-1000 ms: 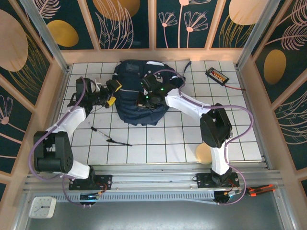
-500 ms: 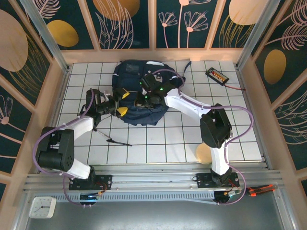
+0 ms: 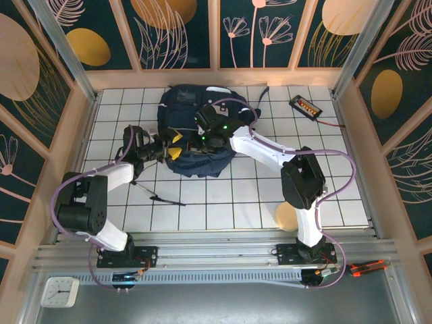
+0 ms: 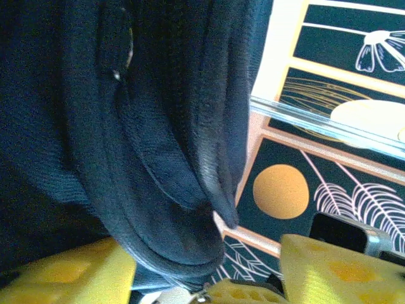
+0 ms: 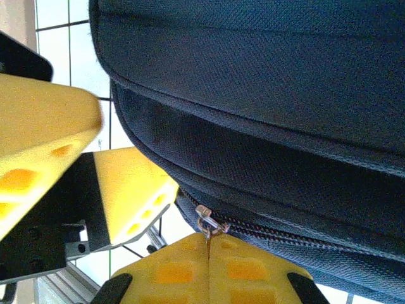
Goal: Pack books, pencil case, and school supplies into a backpack
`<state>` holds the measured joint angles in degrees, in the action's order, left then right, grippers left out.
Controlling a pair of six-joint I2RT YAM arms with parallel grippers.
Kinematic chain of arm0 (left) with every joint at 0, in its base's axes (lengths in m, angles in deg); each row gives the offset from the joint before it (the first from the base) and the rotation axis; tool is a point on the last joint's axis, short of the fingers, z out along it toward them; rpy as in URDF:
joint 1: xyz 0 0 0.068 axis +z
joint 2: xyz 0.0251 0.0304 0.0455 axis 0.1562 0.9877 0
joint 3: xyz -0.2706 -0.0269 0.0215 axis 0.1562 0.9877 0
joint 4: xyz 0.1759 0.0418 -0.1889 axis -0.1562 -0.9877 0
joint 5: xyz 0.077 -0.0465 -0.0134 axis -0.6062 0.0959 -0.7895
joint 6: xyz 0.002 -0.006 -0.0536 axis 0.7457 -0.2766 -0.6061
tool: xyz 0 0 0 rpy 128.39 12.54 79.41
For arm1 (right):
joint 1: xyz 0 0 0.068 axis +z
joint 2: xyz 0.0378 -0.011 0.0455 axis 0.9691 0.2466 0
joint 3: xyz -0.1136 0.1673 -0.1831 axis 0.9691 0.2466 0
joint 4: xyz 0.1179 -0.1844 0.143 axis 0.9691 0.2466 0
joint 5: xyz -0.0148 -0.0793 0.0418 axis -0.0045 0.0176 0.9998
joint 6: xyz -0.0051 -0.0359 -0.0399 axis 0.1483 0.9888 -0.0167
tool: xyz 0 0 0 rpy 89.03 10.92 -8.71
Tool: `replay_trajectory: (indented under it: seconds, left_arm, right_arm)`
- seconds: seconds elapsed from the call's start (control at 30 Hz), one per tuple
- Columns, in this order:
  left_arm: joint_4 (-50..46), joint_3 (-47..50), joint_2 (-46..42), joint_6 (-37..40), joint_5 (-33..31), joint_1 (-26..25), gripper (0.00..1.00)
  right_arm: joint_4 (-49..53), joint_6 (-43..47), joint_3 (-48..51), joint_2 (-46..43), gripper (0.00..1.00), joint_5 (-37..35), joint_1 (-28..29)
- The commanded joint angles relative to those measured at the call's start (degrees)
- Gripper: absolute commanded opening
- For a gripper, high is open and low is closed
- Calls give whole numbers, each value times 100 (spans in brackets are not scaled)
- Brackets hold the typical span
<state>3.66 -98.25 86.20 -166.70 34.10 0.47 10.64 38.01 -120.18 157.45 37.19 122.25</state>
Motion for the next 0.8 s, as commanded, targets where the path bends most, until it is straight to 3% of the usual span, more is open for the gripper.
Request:
replay_trajectory:
  seconds: [0.0,0.13,0.17,0.2,0.43,0.77]
  left_arm:
    - [350,-118,245,-263,-1,-44,50]
    - [463,-91,355,-246,9,-51,29]
    - [469,-91,378,-223,22,-45,18]
    - [500,-81,394,-213,49,-45,0]
    - [286,-158,354,134,59,33,0]
    - [-613,-541,257,918,208,369,0]
  right_arm:
    - [-177,65,-149,-55,0,86,137]
    - [-164,57,-118,-60,0,73,155]
    - [-155,59,-105,-68,0,52,155]
    - [-126,69,-102,-77,0,24,150]
    - [452,272,168,-282,0,-340,-56]
    - [950,864,1408,-1285,0,-835,-1214]
